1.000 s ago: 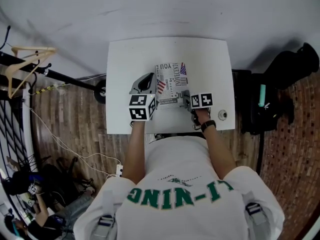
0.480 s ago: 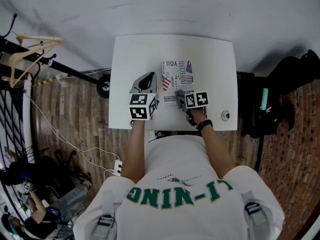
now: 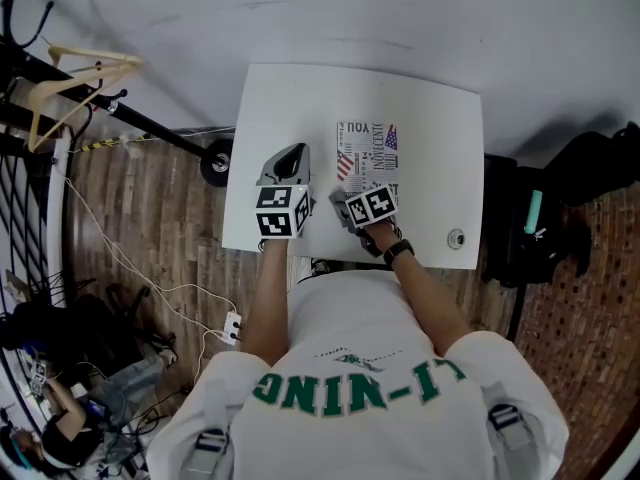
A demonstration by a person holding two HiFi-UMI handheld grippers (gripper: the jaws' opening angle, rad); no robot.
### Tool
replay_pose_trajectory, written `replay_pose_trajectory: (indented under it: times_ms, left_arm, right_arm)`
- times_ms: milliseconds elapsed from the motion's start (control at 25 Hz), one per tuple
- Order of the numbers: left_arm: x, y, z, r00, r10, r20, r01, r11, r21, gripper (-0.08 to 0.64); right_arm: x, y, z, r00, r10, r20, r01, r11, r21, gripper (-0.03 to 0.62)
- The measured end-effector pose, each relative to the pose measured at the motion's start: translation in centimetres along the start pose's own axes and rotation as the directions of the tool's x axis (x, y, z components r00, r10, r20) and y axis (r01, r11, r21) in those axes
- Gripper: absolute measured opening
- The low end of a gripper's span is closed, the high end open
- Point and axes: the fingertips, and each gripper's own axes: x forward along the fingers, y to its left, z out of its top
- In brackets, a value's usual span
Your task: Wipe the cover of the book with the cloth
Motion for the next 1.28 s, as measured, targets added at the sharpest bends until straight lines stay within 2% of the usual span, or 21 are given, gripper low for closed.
replay_pose_trajectory:
  times_ms: [200,480,680,880,1000,1120,1200,1280]
  left_arm:
    - [1.6,-1.4,0.4,0.999,-0.042,-0.003,0.042,0.999,0.008,0.014]
    - [4.6,-5.8,0.9,0.988,-0.15,-0.018,0.151,0.987,0.048,0.015]
    - [5.5,-7.7,1.0,0.982,-0.188,-0.026,0.19,0.979,0.069,0.014]
    - [5.5,-7.1,1.3,0.984,-0.175,-0.022,0.176,0.982,0.069,0.015]
    - [5.2,-6.4,1.7,0.987,-0.158,-0.015,0.159,0.985,0.067,0.014]
    - [4.9,-5.5,2.3,0.99,-0.144,-0.002,0.144,0.988,0.063,0.014]
    - [4.8,-4.7,3.0,0.991,-0.13,0.007,0.13,0.99,0.064,0.014]
    - [4.8,-4.1,3.8,0.993,-0.117,0.019,0.115,0.991,0.068,0.014]
  right_arm:
    - [-2.5,-3.1,-1.0,0.999,-0.013,0.047,0.008,0.995,0.1,0.041]
    - [-8.0,-9.9,-3.4,0.983,-0.15,0.11,0.116,0.957,0.267,0.041]
    - [-9.8,-12.0,-4.6,0.971,-0.188,0.15,0.129,0.933,0.336,0.041]
    - [-9.6,-11.9,-4.4,0.971,-0.211,0.114,0.17,0.94,0.294,0.041]
    - [-10.3,-11.2,-2.5,0.963,-0.189,0.191,0.132,0.952,0.277,0.043]
    - [-12.2,-10.2,1.6,0.93,-0.19,0.314,0.125,0.968,0.216,0.043]
    - [-13.7,-9.4,4.9,0.904,-0.228,0.361,0.199,0.973,0.116,0.043]
    - [-15.7,-8.1,8.7,0.864,-0.265,0.427,0.283,0.959,0.022,0.043]
